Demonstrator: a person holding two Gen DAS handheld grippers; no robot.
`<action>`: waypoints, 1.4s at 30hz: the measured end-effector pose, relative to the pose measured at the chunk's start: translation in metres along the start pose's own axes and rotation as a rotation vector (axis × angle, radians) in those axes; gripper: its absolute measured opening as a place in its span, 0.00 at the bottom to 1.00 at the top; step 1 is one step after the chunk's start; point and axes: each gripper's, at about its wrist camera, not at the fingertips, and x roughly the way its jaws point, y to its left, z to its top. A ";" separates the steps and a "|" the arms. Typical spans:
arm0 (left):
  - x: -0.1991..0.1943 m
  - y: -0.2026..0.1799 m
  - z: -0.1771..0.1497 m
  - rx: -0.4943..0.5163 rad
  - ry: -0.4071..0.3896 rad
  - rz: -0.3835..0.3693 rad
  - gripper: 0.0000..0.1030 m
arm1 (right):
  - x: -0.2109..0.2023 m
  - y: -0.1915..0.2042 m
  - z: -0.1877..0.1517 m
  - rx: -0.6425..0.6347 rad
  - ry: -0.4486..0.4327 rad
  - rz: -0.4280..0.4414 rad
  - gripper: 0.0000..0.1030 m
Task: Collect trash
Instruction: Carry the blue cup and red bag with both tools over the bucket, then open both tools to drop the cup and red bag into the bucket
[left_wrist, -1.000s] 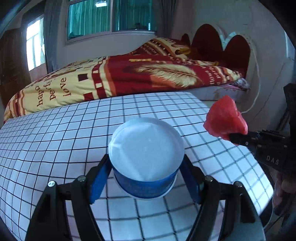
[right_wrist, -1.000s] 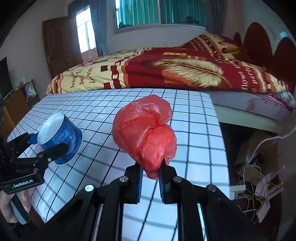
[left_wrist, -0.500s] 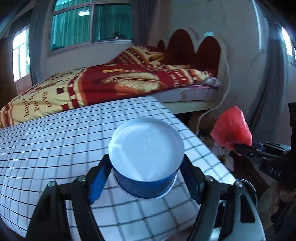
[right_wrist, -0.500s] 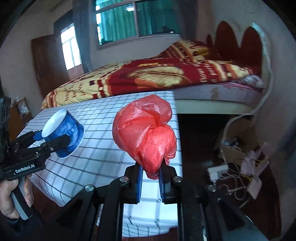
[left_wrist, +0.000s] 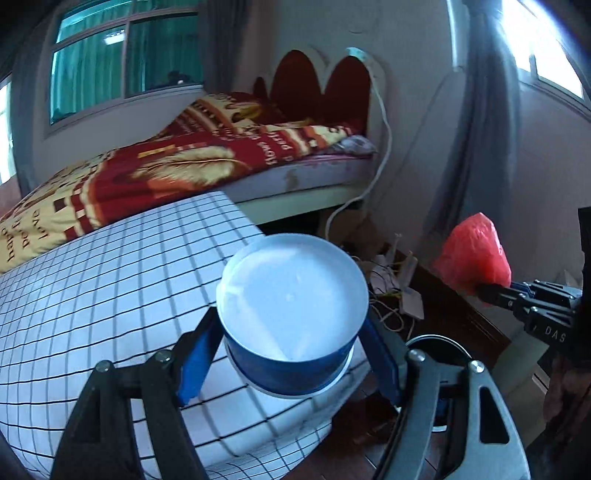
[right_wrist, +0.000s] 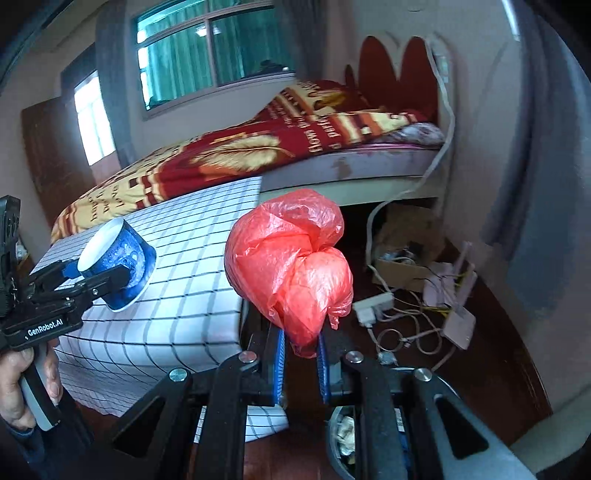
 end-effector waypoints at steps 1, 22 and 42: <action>0.001 -0.005 0.000 0.005 0.001 -0.004 0.72 | -0.004 -0.009 -0.004 0.014 0.002 -0.011 0.16; 0.035 -0.127 -0.033 0.143 0.086 -0.212 0.73 | -0.043 -0.103 -0.075 0.127 0.046 -0.212 0.16; 0.114 -0.179 -0.101 0.159 0.307 -0.322 0.73 | 0.016 -0.147 -0.159 0.153 0.259 -0.197 0.16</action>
